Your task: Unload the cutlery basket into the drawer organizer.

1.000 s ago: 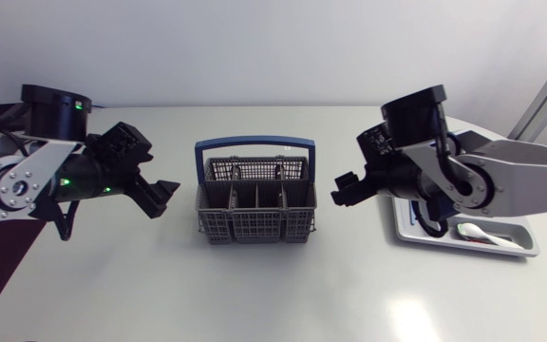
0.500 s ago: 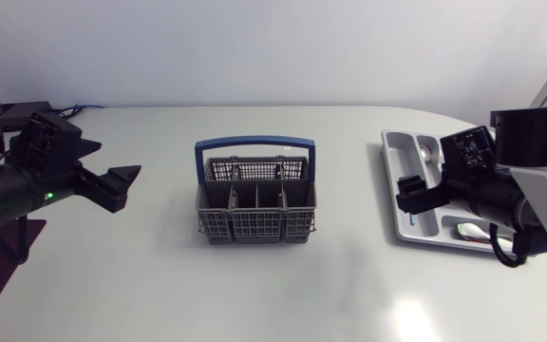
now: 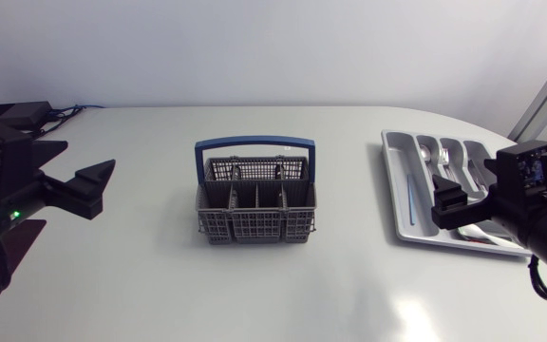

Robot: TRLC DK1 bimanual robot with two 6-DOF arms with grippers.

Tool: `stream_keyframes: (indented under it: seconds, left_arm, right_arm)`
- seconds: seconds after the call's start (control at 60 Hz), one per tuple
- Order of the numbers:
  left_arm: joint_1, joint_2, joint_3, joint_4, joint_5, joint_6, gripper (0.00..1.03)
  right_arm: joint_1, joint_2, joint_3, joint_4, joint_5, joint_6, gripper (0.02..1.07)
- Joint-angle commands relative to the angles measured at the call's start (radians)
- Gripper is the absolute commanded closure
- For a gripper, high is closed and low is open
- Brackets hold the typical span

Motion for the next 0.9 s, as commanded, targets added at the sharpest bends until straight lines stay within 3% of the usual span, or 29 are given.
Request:
stream_keyframes:
  seconds: [0.0, 0.35, 0.883]
  left_arm:
    - [0.008, -0.035, -0.039, 0.014, 0.001, -0.042, 0.05]
    - [0.037, -0.172, -0.142, 0.057, 0.001, -0.102, 0.05]
    - [0.032, -0.465, -0.351, 0.042, -0.054, -0.222, 0.05]
  right_arm:
    - [-0.017, -0.028, -0.037, 0.003, 0.010, -0.019, 0.07]
    - [-0.051, -0.170, -0.119, -0.022, 0.003, -0.032, 0.07]
    - [-0.117, -0.470, -0.313, 0.030, -0.110, 0.152, 0.07]
